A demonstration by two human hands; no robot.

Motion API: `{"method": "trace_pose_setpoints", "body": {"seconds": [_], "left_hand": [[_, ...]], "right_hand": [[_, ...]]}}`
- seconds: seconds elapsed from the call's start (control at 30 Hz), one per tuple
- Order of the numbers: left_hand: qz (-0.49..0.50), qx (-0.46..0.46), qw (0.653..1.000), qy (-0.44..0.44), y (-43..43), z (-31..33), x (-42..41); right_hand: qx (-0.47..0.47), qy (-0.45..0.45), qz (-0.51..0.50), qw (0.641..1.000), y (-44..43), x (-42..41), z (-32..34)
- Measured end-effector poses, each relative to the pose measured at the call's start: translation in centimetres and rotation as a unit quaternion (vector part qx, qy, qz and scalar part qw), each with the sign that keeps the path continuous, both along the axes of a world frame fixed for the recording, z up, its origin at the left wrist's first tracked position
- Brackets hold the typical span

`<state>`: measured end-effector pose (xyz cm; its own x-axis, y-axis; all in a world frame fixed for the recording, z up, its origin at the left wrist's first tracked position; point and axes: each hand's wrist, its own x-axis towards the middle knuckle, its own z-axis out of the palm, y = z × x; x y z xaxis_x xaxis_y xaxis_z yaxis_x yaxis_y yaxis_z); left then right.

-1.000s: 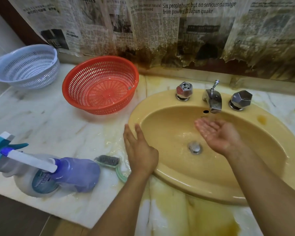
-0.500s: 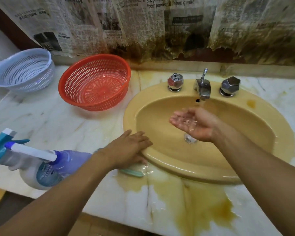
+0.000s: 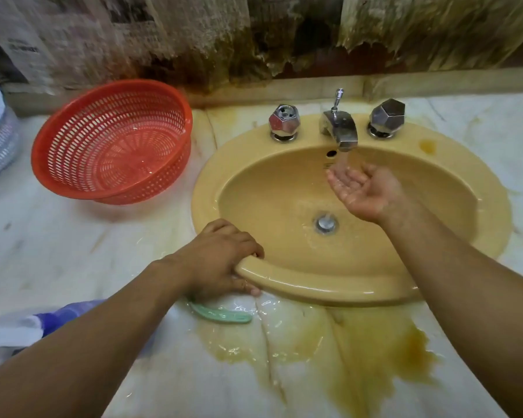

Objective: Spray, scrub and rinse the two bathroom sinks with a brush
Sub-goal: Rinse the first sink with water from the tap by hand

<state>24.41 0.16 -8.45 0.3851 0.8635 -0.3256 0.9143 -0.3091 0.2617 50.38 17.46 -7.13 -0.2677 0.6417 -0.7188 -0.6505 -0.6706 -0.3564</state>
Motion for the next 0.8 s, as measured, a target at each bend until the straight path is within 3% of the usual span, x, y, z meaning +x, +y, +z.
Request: {"method": "trace_pose_setpoints", "body": {"seconds": [0.17,0.3,0.43,0.53,0.63,0.7,0.8], "left_hand": [[0.009,0.007,1.000,0.000,-0.4,-0.1,0.4],[-0.006,0.012,0.999,0.037,-0.9,0.5,1.7],[-0.054,0.054,0.995,0.067,-1.1,0.5,7.0],[-0.061,0.074,0.993,0.072,-0.6,-0.1,12.4],[-0.038,0.082,0.993,0.077,-0.3,-0.6,15.1],[-0.036,0.091,0.992,0.076,-0.2,-0.8,14.8],[-0.064,0.075,0.994,0.045,-0.2,-1.0,12.3]], "right_hand": [[-0.001,0.061,-0.012,0.998,0.4,-0.8,-0.4],[0.027,0.012,0.151,0.988,-2.2,-0.8,2.7],[0.070,-0.131,0.348,0.926,-6.4,0.4,6.4],[0.145,-0.255,0.422,0.858,-9.3,2.4,8.4],[0.226,-0.362,0.413,0.804,-10.7,4.7,9.0],[0.250,-0.387,0.383,0.801,-10.8,6.0,9.0],[0.248,-0.385,0.332,0.825,-10.0,7.6,8.2]]}}
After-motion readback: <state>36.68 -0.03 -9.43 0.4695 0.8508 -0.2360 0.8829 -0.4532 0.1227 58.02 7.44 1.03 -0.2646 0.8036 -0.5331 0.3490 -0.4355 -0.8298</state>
